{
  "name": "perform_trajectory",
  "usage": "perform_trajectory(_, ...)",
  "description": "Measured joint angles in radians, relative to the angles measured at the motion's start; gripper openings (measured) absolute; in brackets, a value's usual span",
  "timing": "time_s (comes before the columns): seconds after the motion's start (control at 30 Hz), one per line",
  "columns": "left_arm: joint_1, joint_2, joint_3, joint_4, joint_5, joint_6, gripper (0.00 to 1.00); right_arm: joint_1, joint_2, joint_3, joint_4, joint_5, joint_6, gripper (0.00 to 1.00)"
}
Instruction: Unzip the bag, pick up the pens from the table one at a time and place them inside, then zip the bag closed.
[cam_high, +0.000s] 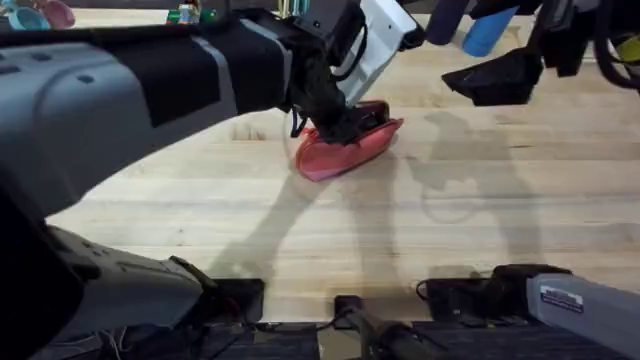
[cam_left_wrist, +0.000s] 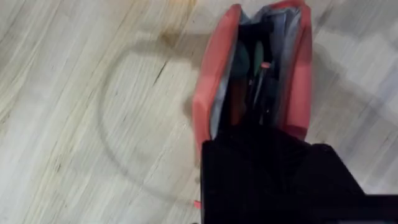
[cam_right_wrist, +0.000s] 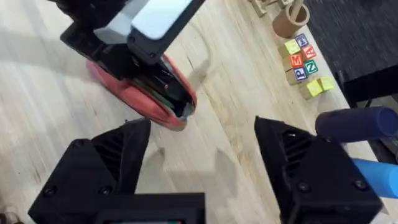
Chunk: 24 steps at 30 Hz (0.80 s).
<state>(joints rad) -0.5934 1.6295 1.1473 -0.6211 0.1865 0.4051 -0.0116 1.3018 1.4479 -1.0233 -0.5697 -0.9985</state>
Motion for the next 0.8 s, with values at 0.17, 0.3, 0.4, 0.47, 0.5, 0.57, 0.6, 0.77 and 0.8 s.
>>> perform_trajectory(0.17, 0.000, 0.000, 0.000, -0.001, -0.007, 0.001, 0.067, 0.000, 0.000, 0.000, 0.000, 0.000, 0.000, 0.996)
perform_trajectory(0.3, 0.000, 0.000, 0.000, 0.001, -0.020, 0.008, 0.455, 0.000, 0.000, 0.000, 0.000, 0.000, 0.000, 0.995)
perform_trajectory(0.4, 0.000, 0.000, 0.000, 0.004, -0.026, 0.006, 0.937, 0.000, 0.000, 0.000, 0.000, 0.000, 0.000, 0.995)
perform_trajectory(0.47, 0.000, 0.000, 0.000, 0.004, -0.027, 0.007, 0.988, 0.000, 0.000, 0.000, 0.000, 0.000, 0.000, 0.995)
perform_trajectory(0.5, 0.000, 0.000, 0.000, 0.007, -0.028, 0.007, 0.992, 0.000, 0.000, 0.000, 0.000, 0.000, 0.000, 0.995)
perform_trajectory(0.57, 0.000, 0.000, 0.000, 0.011, -0.031, 0.007, 0.994, 0.000, 0.000, 0.000, 0.000, 0.000, 0.000, 0.995)
perform_trajectory(0.6, 0.000, 0.000, 0.000, 0.014, -0.031, 0.007, 0.993, 0.000, 0.000, 0.000, 0.000, 0.000, 0.000, 0.996)
perform_trajectory(0.77, 0.000, 0.000, 0.000, 0.026, -0.034, 0.007, 0.994, 0.000, 0.000, 0.000, 0.000, 0.000, 0.000, 0.996)
perform_trajectory(0.8, 0.000, 0.000, 0.000, 0.030, -0.034, 0.007, 0.994, 0.000, 0.000, 0.000, 0.000, 0.000, 0.000, 0.996)
